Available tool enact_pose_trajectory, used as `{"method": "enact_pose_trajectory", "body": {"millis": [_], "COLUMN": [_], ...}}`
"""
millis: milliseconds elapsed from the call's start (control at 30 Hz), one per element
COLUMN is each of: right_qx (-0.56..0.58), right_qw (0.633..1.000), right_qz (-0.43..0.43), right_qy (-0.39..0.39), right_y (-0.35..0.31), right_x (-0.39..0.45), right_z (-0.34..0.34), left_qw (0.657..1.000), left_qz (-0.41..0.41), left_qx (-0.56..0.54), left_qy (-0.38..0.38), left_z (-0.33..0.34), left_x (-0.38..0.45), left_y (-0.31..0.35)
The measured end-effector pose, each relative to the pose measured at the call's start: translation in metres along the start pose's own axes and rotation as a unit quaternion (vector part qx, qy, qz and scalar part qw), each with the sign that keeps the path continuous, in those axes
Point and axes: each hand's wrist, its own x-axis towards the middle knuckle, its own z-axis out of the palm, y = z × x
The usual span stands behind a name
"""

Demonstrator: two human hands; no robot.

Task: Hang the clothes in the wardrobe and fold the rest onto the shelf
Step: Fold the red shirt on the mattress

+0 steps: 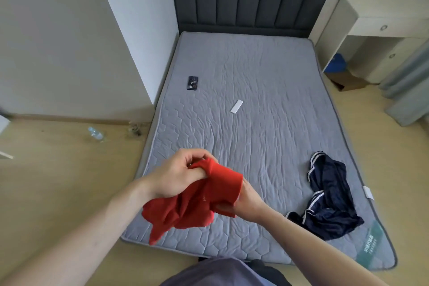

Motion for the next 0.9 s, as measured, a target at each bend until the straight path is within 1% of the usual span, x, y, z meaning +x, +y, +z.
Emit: {"method": "enact_pose_trajectory", "body": {"millis": [100, 167, 233, 300, 333, 400, 467, 500, 567, 767, 833, 900], "right_qx": [0.008, -0.020, -0.036, -0.046, -0.049, -0.047, -0.040, -0.038, -0.035, 0.042, 0.085, 0.122], "right_qw": [1.000, 0.997, 0.995, 0.994, 0.994, 0.992, 0.989, 0.986, 0.983, 0.960, 0.960, 0.961], "right_qz": [0.011, 0.025, 0.057, 0.080, 0.087, 0.098, 0.108, 0.114, 0.133, 0.209, 0.221, 0.224], "right_qy": [-0.029, -0.066, -0.069, -0.055, -0.050, -0.057, -0.094, -0.114, -0.126, -0.180, -0.152, -0.108], "right_y": [-0.006, -0.002, 0.010, 0.024, 0.031, 0.043, 0.054, 0.059, 0.067, 0.069, 0.065, 0.063], "right_x": [0.003, 0.001, -0.002, -0.010, -0.015, -0.025, -0.036, -0.043, -0.055, -0.066, -0.059, -0.045], "right_z": [0.003, -0.001, -0.007, -0.016, -0.021, -0.029, -0.033, -0.033, -0.032, -0.052, -0.064, -0.073], "left_qw": [0.999, 0.997, 0.988, 0.977, 0.972, 0.953, 0.932, 0.933, 0.942, 0.951, 0.957, 0.961], "left_qz": [0.014, 0.017, 0.005, -0.031, -0.061, -0.114, -0.131, -0.132, -0.137, -0.148, -0.146, -0.139], "left_qx": [0.000, 0.021, 0.083, 0.140, 0.163, 0.247, 0.318, 0.316, 0.291, 0.269, 0.248, 0.228], "left_qy": [0.031, 0.078, 0.131, 0.159, 0.158, 0.133, 0.114, 0.107, 0.099, 0.042, 0.045, 0.067], "left_z": [-0.022, -0.040, -0.055, -0.063, -0.066, -0.062, -0.050, -0.041, -0.025, -0.010, -0.015, -0.024], "left_x": [-0.003, -0.006, -0.012, -0.024, -0.031, -0.049, -0.064, -0.071, -0.080, -0.084, -0.076, -0.064], "left_y": [0.003, -0.004, -0.022, -0.050, -0.067, -0.103, -0.132, -0.142, -0.156, -0.159, -0.157, -0.156]}}
